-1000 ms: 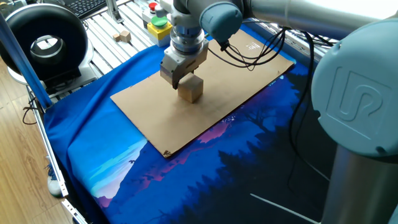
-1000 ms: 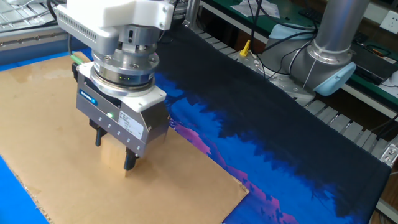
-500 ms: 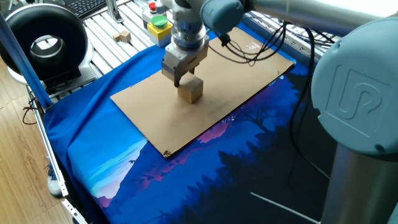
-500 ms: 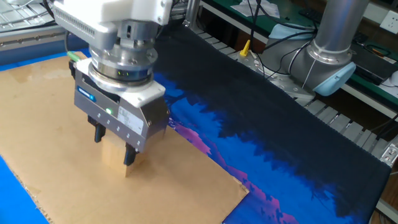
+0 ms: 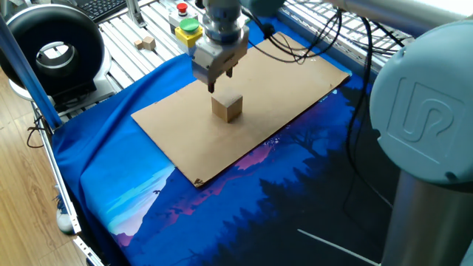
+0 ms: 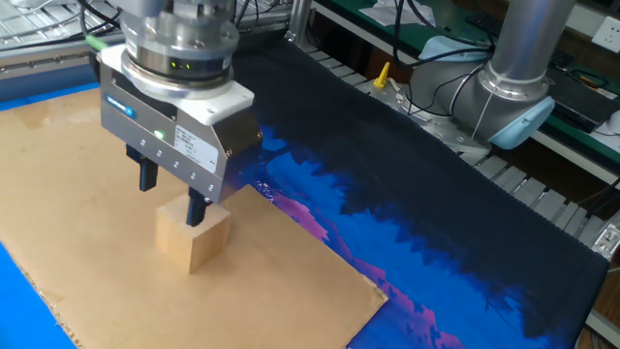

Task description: Grab the block and place it at the designated location

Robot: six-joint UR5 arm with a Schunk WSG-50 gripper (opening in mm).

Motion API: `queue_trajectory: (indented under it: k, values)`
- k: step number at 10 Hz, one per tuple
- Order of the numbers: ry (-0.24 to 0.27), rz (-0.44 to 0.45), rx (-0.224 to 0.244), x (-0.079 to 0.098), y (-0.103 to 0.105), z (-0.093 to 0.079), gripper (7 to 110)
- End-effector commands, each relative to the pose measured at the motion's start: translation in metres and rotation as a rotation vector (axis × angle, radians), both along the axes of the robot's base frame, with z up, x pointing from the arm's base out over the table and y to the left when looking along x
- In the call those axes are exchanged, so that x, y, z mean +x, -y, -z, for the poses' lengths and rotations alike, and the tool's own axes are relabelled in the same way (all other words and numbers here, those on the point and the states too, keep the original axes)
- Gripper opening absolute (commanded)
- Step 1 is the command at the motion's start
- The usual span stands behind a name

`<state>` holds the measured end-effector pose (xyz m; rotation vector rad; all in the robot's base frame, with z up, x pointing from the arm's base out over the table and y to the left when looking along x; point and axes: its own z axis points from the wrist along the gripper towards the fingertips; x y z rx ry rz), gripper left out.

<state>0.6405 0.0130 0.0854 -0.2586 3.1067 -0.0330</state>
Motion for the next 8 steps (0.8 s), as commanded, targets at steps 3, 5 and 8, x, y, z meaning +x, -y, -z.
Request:
queue_trajectory:
  k: [3,5,8]
  values:
    - [-0.034,0.028,-0.009,0.025,-0.027,-0.001,44]
    - [-0.026,0.012,0.009,0.034,-0.028,0.003,7]
    - [-0.038,-0.002,0.012,0.033,-0.020,-0.001,7]
